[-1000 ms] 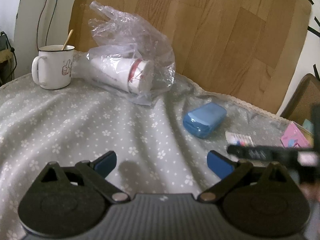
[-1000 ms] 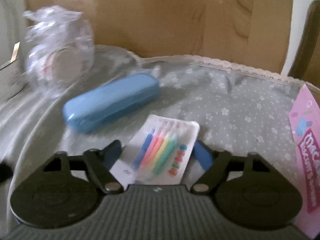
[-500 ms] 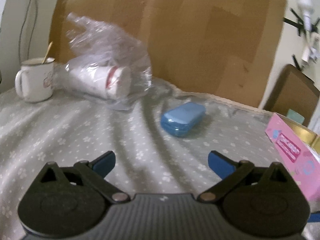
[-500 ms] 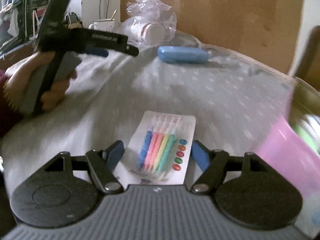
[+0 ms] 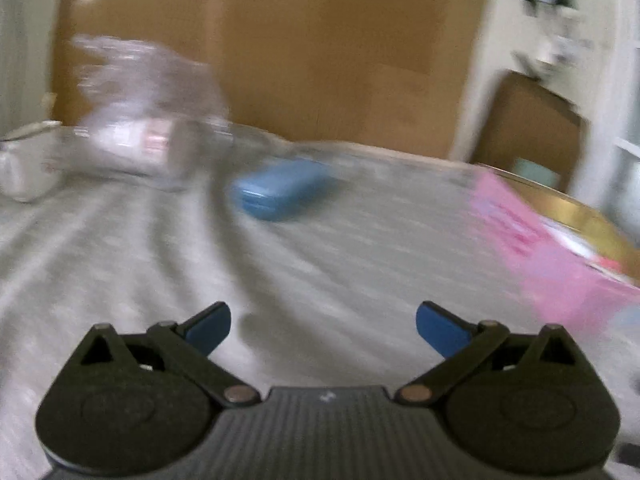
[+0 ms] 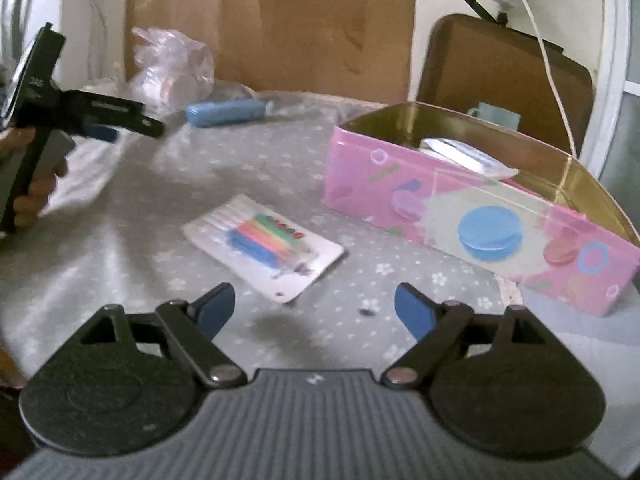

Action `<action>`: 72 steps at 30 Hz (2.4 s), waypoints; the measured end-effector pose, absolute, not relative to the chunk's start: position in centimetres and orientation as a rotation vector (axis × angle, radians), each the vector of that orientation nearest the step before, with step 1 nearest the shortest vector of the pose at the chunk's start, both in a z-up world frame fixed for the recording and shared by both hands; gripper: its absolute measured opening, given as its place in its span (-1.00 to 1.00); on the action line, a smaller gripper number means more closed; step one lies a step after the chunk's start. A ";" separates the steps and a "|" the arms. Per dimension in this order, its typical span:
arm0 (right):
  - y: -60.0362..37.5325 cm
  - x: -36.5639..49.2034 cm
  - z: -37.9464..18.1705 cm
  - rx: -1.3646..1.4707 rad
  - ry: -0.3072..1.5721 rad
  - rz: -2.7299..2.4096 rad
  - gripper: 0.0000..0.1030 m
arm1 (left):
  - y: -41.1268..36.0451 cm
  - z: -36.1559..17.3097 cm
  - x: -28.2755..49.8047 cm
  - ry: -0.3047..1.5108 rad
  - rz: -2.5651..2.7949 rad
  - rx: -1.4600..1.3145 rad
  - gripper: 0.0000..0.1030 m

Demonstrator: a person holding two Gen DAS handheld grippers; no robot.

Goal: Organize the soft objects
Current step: 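Grasp the coloured-pen card with the right gripper and lift it, then take the pen card with the left gripper and lower it into the tin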

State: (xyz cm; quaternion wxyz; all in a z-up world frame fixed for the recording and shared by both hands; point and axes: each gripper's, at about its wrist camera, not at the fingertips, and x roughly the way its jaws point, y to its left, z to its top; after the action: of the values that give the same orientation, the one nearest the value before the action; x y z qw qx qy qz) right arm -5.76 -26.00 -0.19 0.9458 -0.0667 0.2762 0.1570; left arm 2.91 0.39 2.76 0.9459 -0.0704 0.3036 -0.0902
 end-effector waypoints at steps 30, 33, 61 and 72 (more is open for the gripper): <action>-25.4 -4.0 3.1 -0.012 0.346 0.267 -0.06 | -13.4 9.5 -0.5 0.508 -0.615 0.037 0.87; -26.9 -3.0 4.6 -0.010 0.281 0.225 -0.15 | -15.6 11.0 1.7 0.506 -0.720 0.019 0.72; -35.2 -9.0 -1.4 0.155 0.552 0.274 0.67 | -21.6 1.9 2.9 0.942 -0.943 -0.012 0.93; -34.6 -8.1 -0.6 0.174 0.446 0.173 -0.15 | -22.5 3.0 0.0 0.884 -1.002 0.018 0.43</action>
State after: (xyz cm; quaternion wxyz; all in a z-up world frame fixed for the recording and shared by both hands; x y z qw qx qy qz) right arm -8.12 -34.59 -0.62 0.9678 0.0860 0.2207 0.0853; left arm -0.03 -22.52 2.98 0.7848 0.0082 0.4100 -0.4646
